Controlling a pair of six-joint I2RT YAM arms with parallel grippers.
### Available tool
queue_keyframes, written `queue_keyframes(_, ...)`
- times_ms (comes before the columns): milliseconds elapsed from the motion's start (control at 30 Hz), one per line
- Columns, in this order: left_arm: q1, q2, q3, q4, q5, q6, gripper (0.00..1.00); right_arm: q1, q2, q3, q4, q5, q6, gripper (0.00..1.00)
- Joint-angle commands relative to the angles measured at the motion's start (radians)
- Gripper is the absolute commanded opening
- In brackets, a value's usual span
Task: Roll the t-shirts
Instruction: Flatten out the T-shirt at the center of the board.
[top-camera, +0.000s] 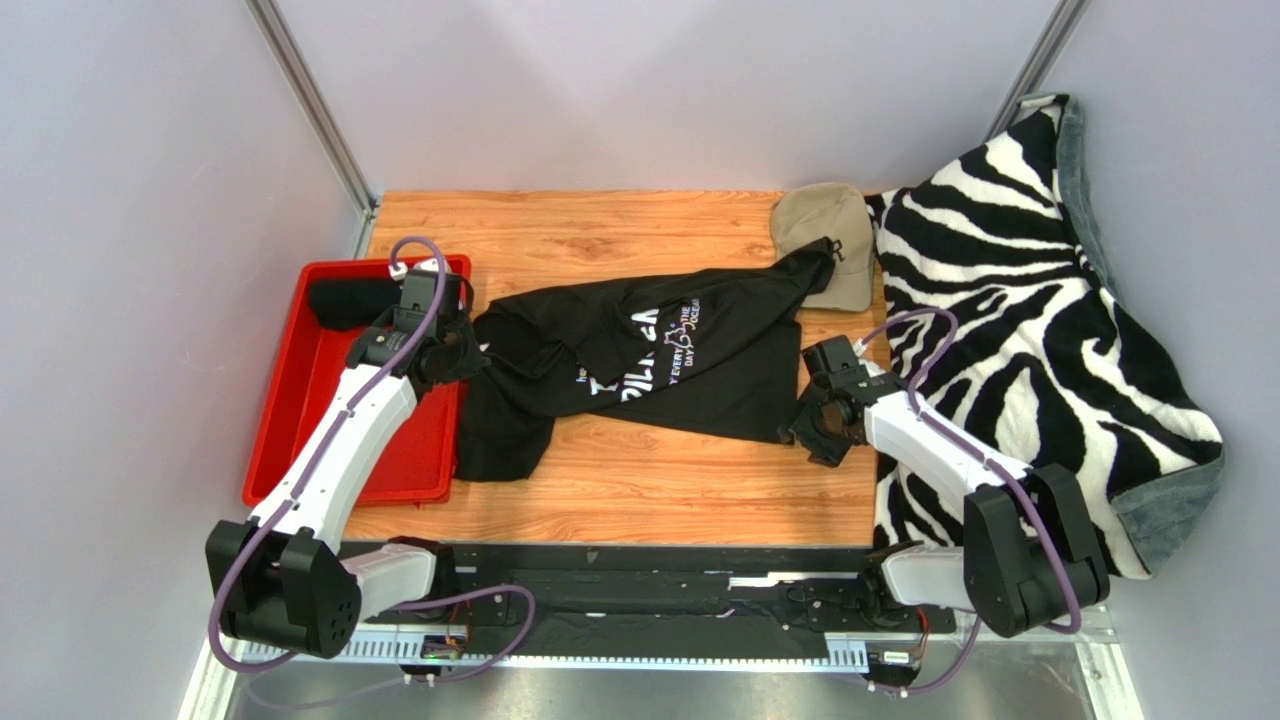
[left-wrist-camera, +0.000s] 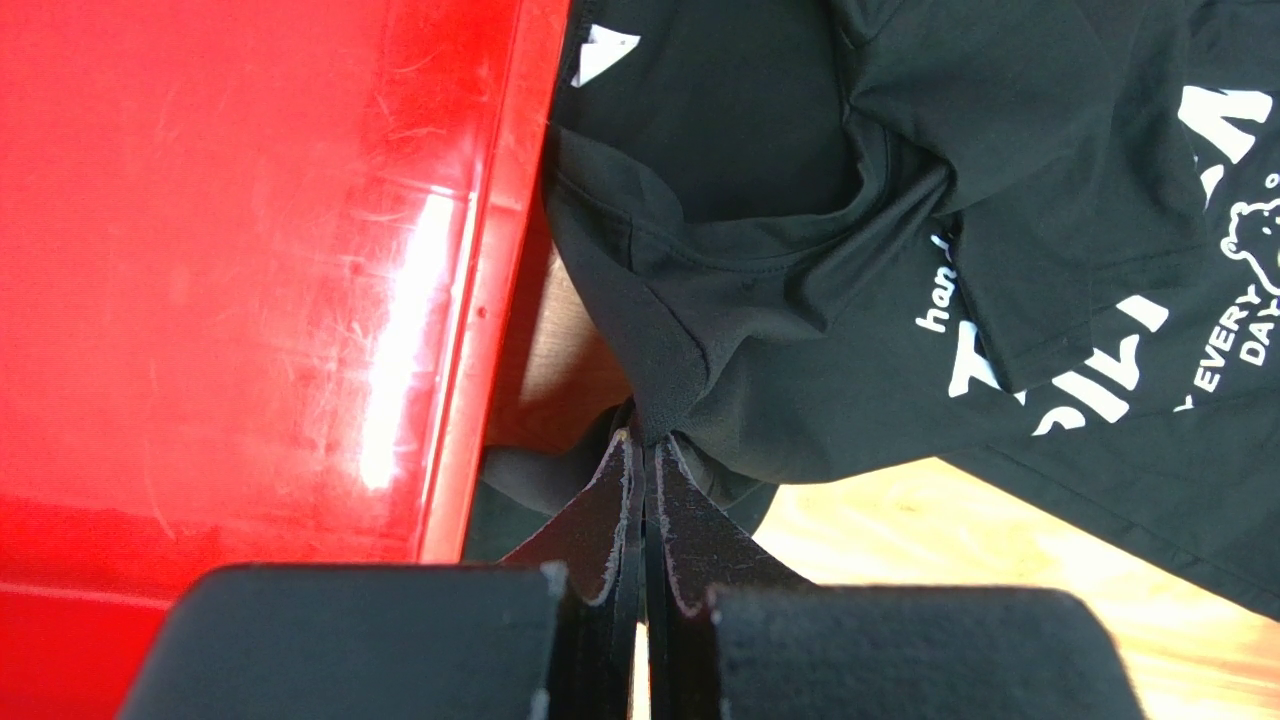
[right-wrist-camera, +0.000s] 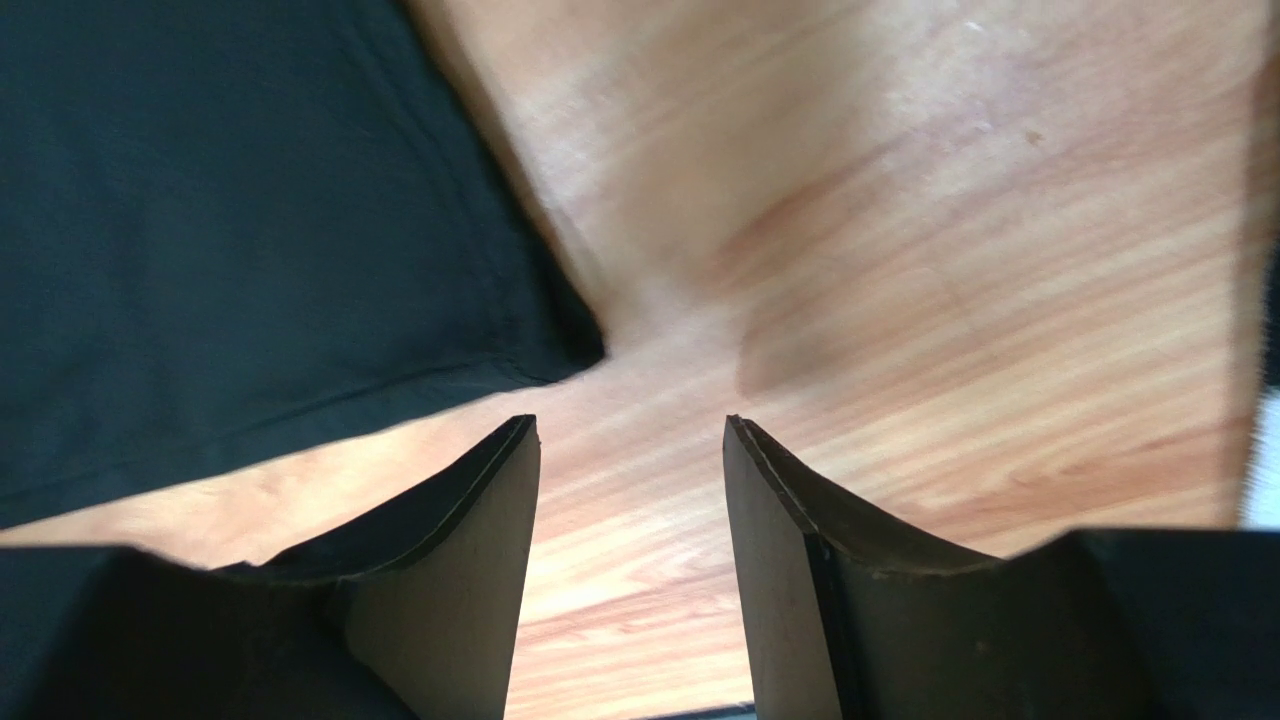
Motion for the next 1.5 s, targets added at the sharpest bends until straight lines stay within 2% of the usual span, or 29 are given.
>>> queue_keyframes(0, 0.006, -0.002, -0.002, 0.03, 0.005, 0.017, 0.0, 0.003, -0.065, -0.011, 0.126, 0.005, 0.103, 0.52)
queue_keyframes(533, 0.007, 0.023, -0.002, 0.039, 0.016, 0.019, 0.0, 0.017, 0.083, -0.01, 0.193, 0.034, 0.127, 0.51)
queue_keyframes(633, 0.007, 0.023, -0.003, 0.037, 0.016, 0.019, 0.0, 0.016, 0.09, -0.021, 0.207, 0.048, 0.124, 0.36)
queue_keyframes(667, 0.007, 0.026, -0.003, 0.037, 0.013, 0.019, 0.0, 0.017, 0.093, -0.019, 0.207, 0.049, 0.124, 0.25)
queue_keyframes(767, 0.007, 0.026, 0.003, 0.031, 0.01, 0.02, 0.0, 0.016, 0.087, 0.014, 0.167, 0.06, 0.098, 0.0)
queue_keyframes(867, 0.007, 0.012, 0.026, 0.021, -0.002, 0.02, 0.0, 0.016, 0.01, 0.119, 0.054, 0.126, 0.037, 0.0)
queue_keyframes(1033, 0.007, -0.045, 0.092, 0.002, 0.001, 0.022, 0.0, 0.013, -0.128, 0.422, -0.161, 0.263, -0.089, 0.0)
queue_keyframes(1167, 0.007, -0.099, 0.181, -0.027, 0.015, 0.031, 0.0, -0.001, -0.183, 0.605, -0.219, 0.296, -0.187, 0.0)
queue_keyframes(1467, 0.007, -0.261, 0.457, -0.098, 0.036, 0.037, 0.0, -0.078, -0.242, 0.984, -0.293, 0.298, -0.279, 0.0)
